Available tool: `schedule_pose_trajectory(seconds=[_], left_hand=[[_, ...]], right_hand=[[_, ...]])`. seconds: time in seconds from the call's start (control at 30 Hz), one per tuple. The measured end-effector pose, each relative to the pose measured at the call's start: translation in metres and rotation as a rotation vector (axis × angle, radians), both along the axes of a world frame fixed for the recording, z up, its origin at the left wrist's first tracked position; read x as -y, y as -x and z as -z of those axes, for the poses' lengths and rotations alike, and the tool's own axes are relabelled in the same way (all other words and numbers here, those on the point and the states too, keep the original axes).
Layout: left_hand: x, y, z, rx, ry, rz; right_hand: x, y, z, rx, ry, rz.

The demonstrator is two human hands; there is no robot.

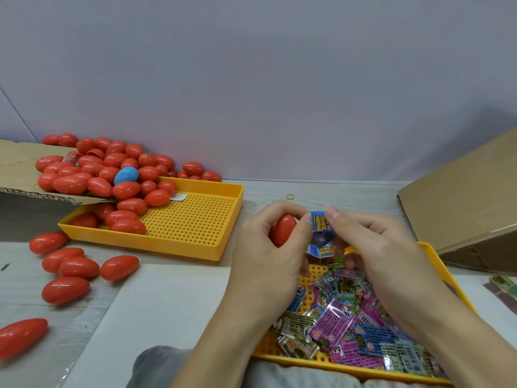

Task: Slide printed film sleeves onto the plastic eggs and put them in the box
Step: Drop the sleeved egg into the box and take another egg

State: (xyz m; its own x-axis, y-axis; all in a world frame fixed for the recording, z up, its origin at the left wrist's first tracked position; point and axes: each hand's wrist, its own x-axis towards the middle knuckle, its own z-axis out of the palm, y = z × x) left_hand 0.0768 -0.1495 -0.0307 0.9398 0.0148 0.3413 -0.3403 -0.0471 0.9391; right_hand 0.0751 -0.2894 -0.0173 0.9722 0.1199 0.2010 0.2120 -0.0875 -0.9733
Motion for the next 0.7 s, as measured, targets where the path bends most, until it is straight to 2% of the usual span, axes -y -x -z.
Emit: schedule_pose_trajectory(seconds=[0.4,0.53,0.7], left_hand=[[-0.0005,0.001,-0.0007,0.018,-0.052,-0.003],[0.0018,0.0015,-0.0006,0.035,-0.09,-0.018],[0.0004,-0.001,0.0006,-0.04,0.045,-0.007]], right_hand=[[0.0058,-0.0056,0.0085,-0.009,-0.072,0.086],[0.007,-0.005,0.0064,-0.038,-0.115,0.046],[0.0072,-0.0047,0.0076,-0.062,-0.095,0.021]])
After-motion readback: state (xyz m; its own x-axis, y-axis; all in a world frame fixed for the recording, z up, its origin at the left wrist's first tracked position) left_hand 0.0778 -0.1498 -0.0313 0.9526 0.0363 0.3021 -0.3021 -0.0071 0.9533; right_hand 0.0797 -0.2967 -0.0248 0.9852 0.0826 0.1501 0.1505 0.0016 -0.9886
